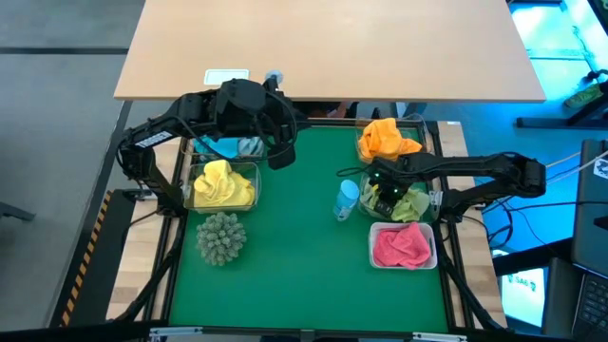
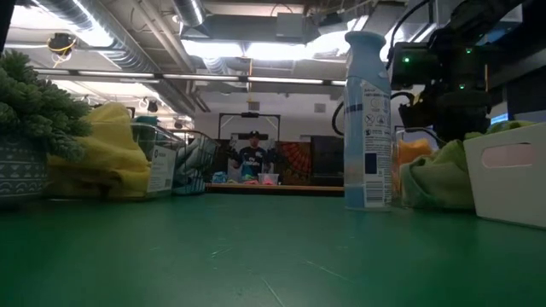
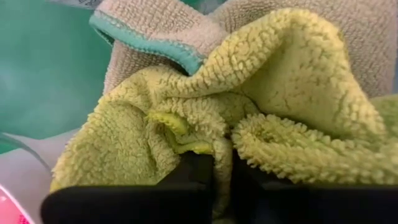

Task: Sort microfiber towel by color & place in baskets
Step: Put the light green microfiber towel into the bottom right transparent bin

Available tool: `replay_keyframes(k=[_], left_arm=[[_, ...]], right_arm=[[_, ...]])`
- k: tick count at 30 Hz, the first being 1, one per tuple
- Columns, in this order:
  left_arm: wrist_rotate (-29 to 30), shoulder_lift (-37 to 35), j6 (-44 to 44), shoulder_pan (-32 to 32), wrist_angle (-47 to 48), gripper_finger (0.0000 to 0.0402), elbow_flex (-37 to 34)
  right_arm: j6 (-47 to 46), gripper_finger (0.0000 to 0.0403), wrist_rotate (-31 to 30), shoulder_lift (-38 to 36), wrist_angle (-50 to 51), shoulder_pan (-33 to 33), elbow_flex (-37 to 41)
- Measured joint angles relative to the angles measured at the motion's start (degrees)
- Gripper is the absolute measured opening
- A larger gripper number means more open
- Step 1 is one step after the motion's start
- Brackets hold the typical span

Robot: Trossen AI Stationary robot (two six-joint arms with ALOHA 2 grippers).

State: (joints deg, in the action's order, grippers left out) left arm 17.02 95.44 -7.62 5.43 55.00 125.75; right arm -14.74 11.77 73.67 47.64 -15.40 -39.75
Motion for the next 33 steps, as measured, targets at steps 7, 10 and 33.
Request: replay_keyframes(k=[7, 10, 33], left_arm=[[-0.04, -1.03, -0.04, 0.00, 1.84, 0.0083, -0.02], [-1.13, -4.13, 0.25, 0.00, 4.12, 0.0083, -0.02], [-2.48, -52.17, 7.11, -8.00, -13.35, 0.0082, -56.72]], right_arm=[[0.02, 0.0041, -0.07, 0.00, 0.01, 0.00, 0.00], [0.02, 0.0057, -0.07, 0.04, 0.02, 0.00, 0.00], [0.07, 0.0127, -0.59, 0.07, 12.74, 0.02, -11.27]])
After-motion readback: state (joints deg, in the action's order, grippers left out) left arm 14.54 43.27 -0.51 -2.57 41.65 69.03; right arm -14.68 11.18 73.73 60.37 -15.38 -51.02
